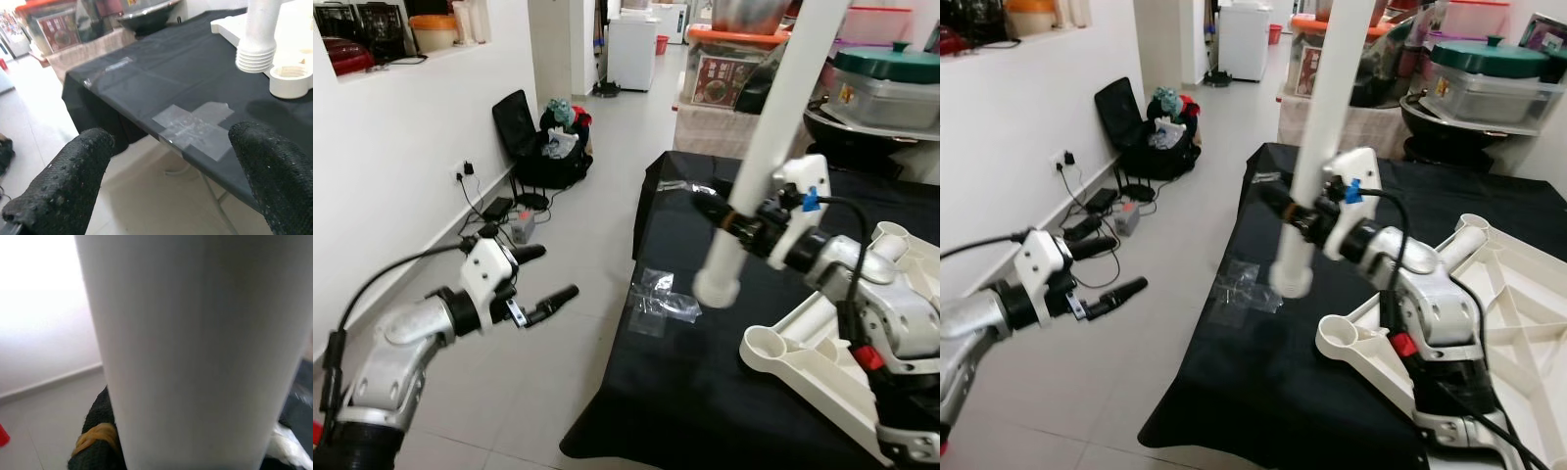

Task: Building children table

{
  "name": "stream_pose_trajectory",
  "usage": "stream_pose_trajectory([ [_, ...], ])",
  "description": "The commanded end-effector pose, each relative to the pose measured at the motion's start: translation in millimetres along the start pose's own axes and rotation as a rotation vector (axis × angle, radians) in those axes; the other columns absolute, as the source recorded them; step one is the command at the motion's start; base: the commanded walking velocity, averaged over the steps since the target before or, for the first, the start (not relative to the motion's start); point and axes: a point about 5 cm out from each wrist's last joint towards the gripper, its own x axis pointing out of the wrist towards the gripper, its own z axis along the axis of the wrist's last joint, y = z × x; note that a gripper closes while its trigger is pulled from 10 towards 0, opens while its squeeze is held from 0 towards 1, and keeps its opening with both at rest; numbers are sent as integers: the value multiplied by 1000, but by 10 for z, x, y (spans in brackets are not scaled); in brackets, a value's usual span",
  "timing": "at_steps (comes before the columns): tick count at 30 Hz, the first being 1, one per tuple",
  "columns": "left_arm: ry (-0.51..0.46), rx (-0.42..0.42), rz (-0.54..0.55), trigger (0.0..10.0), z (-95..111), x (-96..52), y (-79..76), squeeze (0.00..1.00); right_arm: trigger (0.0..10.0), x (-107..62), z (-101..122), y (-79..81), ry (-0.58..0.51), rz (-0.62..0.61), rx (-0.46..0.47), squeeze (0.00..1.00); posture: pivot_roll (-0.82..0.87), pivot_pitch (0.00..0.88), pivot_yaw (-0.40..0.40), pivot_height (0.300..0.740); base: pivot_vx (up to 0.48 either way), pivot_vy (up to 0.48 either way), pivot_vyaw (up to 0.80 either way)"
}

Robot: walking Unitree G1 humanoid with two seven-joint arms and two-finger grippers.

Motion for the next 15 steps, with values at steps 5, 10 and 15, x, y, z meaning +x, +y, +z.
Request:
stream_pose_trajectory([
  [5, -1, -10, 4, 10000, -11, 35, -91, 0, 0, -131, -56, -108, 34, -26, -28, 0, 91, 0, -62, 740, 0, 0, 0],
  [10, -6, -20, 13, 10000, -22, 59, -110, 0, 0, -224, -174, -115, 61, -42, -1, 0, 84, 0, -54, 740, 0, 0, 0],
  [15, -8, -31, 19, 10000, -35, 80, -139, 0, 0, -330, -300, -154, 85, -85, -3, 0, 79, 0, -53, 740, 0, 0, 0],
])
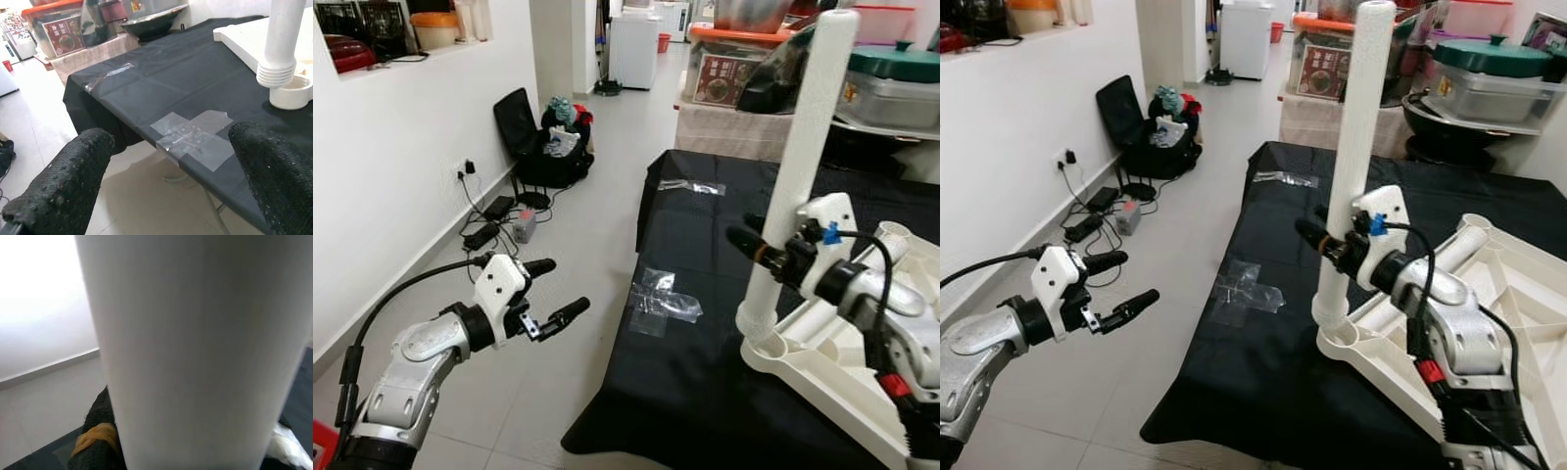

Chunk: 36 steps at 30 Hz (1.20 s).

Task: Building children table

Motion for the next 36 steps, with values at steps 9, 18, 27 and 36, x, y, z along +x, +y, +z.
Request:
stream_pose_trajectory([
  [9, 13, -35, 25, 10000, -34, 8, -54, 0, 0, -178, -288, -71, 88, -64, 12, 0, 79, 0, -54, 740, 0, 0, 0],
  [18, 18, -50, 21, 10000, -48, 24, -77, 0, 0, -206, -333, 20, 83, -39, 72, 0, 74, 0, -48, 740, 0, 0, 0],
  [27, 22, -75, 25, 10000, -57, 32, -85, 0, 0, -117, -401, 270, 75, 96, 89, 0, 81, 0, -58, 740, 0, 0, 0],
  [36, 28, -104, 37, 10000, -77, -6, -90, 0, 0, -117, -455, 324, 98, 158, 143, 0, 86, 0, -67, 740, 0, 0, 0],
])
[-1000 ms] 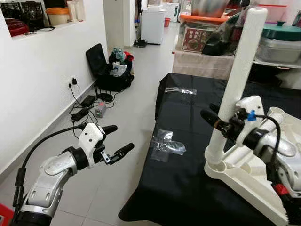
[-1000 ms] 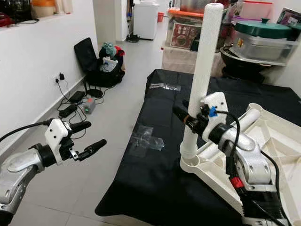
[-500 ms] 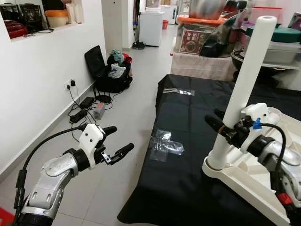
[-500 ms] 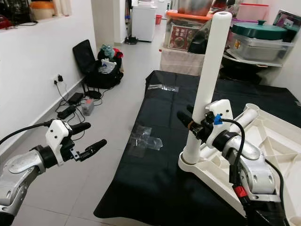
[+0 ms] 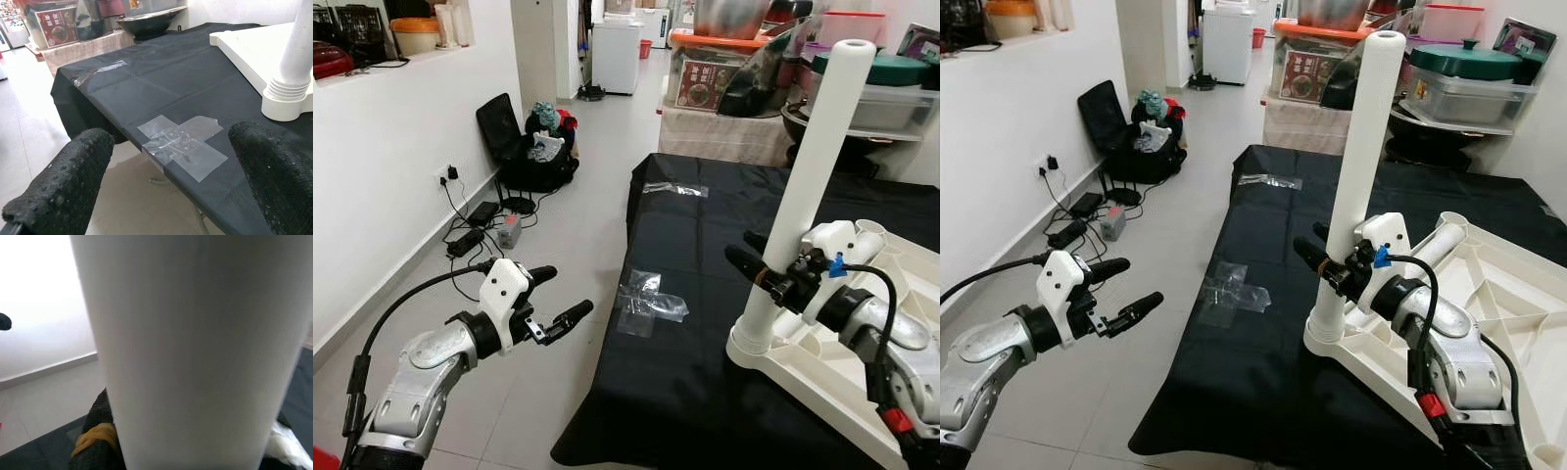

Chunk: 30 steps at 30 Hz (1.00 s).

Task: Building children table

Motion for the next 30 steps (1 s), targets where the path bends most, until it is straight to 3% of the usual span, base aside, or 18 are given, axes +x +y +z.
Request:
stream_pose_trajectory([
  [1, -2, -33, 0, 10000, -18, -11, -22, 0, 0, 11, -290, 157, 99, 83, 142, 0, 85, 0, -67, 740, 0, 0, 0],
  [8, 0, -59, 2, 10000, -22, -10, -9, 0, 0, -10, -298, 411, 61, 189, 294, 0, 79, 0, -62, 740, 0, 0, 0],
  [10, 0, -59, 2, 10000, -22, -10, -9, 0, 0, -10, -298, 411, 61, 189, 294, 0, 79, 0, -62, 740, 0, 0, 0],
  [14, 4, -71, 2, 10000, -28, -5, -12, 0, 0, -50, -335, 598, 55, 243, 360, 0, 74, 0, -57, 740, 0, 0, 0],
  [18, 9, -70, 2, 10000, -36, 10, -12, 0, 0, -43, -383, 655, 62, 244, 355, 0, 73, 0, -53, 740, 0, 0, 0],
  [30, 30, -59, 17, 10000, -71, 8, 7, 0, 0, 27, -419, 561, 115, 276, 253, 0, 88, 0, -68, 740, 0, 0, 0],
])
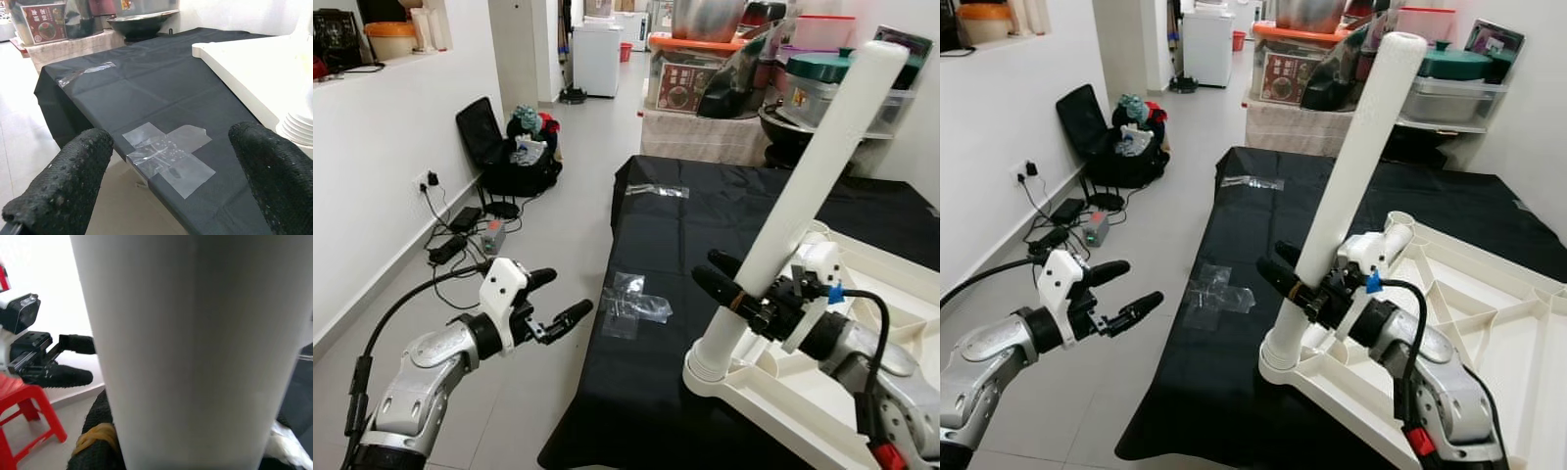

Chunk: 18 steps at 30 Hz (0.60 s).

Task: Building children table

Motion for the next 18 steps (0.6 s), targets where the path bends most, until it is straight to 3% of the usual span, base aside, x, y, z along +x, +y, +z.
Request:
stream_pose_trajectory([
  [1, 15, 3, 2, 10000, -24, -3, -3, 0, 0, 17, -395, 63, 163, 46, 115, 0, 88, 0, -68, 740, 0, 0, 0],
  [4, 20, 3, 0, 10000, -35, -10, -11, 0, 0, 13, -419, 49, 181, 65, 116, 0, 92, 0, -71, 740, 0, 0, 0],
  [7, 27, 1, -1, 10000, -44, -19, -6, 0, 0, -37, -489, 83, 244, 187, 99, 0, 91, 0, -73, 740, 0, 0, 0],
  [9, 27, 1, -1, 10000, -44, -19, -6, 0, 0, -37, -489, 83, 244, 187, 99, 0, 91, 0, -73, 740, 0, 0, 0],
  [10, 28, 1, 0, 10000, -43, -20, 1, 0, 0, -33, -467, 107, 248, 262, 85, 0, 95, 0, -77, 740, 0, 0, 0],
  [11, 28, 1, 0, 10000, -43, -20, 1, 0, 0, -33, -467, 107, 248, 262, 85, 0, 95, 0, -77, 740, 0, 0, 0],
  [14, 28, -2, -3, 10000, -39, -23, -1, 0, 0, 97, -305, 221, 224, 462, 33, 0, 104, 0, -80, 740, 0, 0, 0],
  [18, 27, -10, -8, 10000, -38, -19, -12, 0, 0, 196, -208, 282, 196, 539, 35, 0, 113, 0, -82, 740, 0, 0, 0],
])
